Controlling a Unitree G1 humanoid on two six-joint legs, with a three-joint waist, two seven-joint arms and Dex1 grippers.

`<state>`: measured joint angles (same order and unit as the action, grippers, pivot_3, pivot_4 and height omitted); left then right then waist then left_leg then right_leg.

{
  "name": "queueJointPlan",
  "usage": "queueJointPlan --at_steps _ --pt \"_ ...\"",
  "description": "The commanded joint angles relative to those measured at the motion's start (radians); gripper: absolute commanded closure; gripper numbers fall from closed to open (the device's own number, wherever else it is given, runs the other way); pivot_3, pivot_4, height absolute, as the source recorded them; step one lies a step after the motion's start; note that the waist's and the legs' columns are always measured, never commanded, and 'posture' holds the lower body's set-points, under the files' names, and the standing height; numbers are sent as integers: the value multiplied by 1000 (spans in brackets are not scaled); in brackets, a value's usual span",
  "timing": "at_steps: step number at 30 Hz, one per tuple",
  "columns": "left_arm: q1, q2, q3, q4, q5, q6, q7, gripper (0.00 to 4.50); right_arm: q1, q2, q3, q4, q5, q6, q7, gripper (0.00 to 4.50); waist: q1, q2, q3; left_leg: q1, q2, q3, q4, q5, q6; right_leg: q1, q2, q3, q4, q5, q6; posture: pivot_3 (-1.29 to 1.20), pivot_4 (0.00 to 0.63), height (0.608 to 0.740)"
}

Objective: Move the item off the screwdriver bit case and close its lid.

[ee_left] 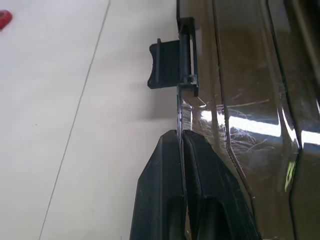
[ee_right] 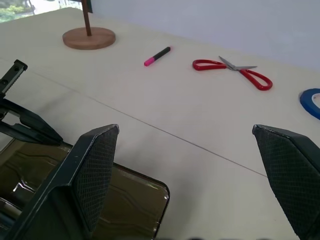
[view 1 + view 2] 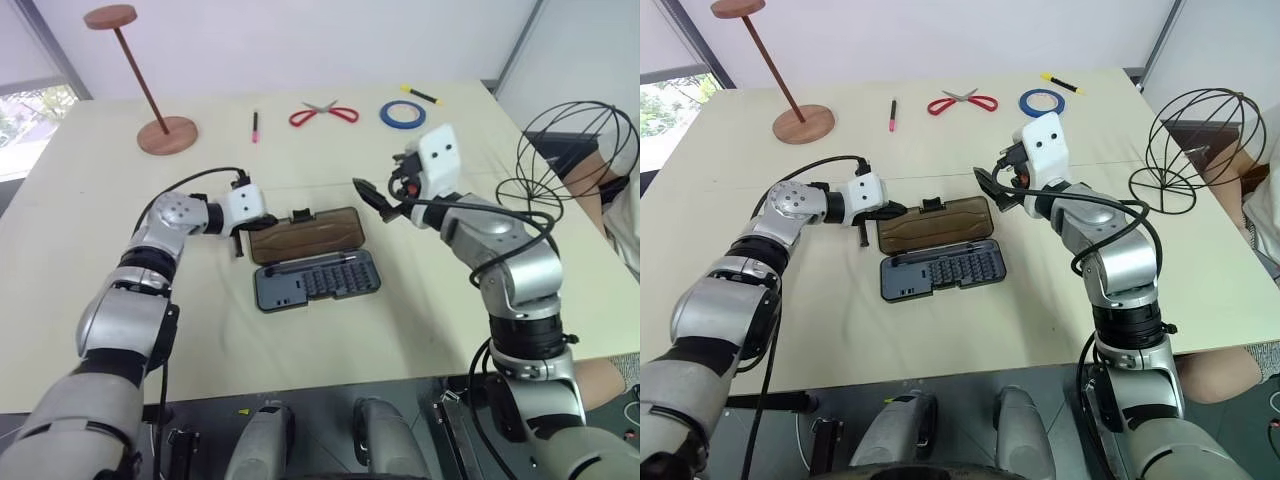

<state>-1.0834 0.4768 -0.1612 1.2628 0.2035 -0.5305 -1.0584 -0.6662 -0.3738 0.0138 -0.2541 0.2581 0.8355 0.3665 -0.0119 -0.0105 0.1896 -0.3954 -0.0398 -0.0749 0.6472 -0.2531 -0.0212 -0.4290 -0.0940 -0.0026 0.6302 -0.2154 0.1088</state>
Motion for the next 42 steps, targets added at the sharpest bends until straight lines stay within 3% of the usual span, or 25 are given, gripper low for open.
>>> queueJointPlan --at_steps 1,12,21,24,31,37,42 --pt "-29 -7 34 -20 -45 7 -54 4430 -25 -4 -5 -29 2 -17 5 0 0 0 0 0 0 0 0 0 0 0 0 0 0 0 0 0 150 740" --pt "-19 -6 6 -29 -12 -55 -99 4430 -28 -2 -1 -25 -1 -19 10 0 -2 0 0 0 0 0 0 0 0 0 0 0 0 0 0 0 150 740" --pt "-29 -3 -12 -19 8 -80 -9 4430 -28 0 -2 -28 0 -17 9 0 -3 0 0 0 0 0 0 0 0 0 0 0 0 0 0 0 150 740" --pt "-28 -1 -16 -18 14 -82 2 3591 -29 0 -2 -26 0 -19 10 0 -4 0 0 0 0 0 0 0 0 0 0 0 0 0 0 0 150 740" --pt "-22 -4 -1 -20 -3 -72 13 113 -32 3 2 -23 0 -21 12 0 -4 0 0 0 0 0 0 0 0 0 0 0 0 0 0 0 150 740" --pt "-57 -19 120 -39 -126 95 41 48 -35 1 10 -16 3 -27 26 0 -5 0 0 0 0 0 0 0 0 0 0 0 0 0 0 0 150 740" --pt "-42 -14 269 -188 -276 322 134 48 -68 -53 62 85 -18 -98 133 0 -7 -1 0 0 0 0 0 0 0 0 0 0 0 0 0 0 150 740"
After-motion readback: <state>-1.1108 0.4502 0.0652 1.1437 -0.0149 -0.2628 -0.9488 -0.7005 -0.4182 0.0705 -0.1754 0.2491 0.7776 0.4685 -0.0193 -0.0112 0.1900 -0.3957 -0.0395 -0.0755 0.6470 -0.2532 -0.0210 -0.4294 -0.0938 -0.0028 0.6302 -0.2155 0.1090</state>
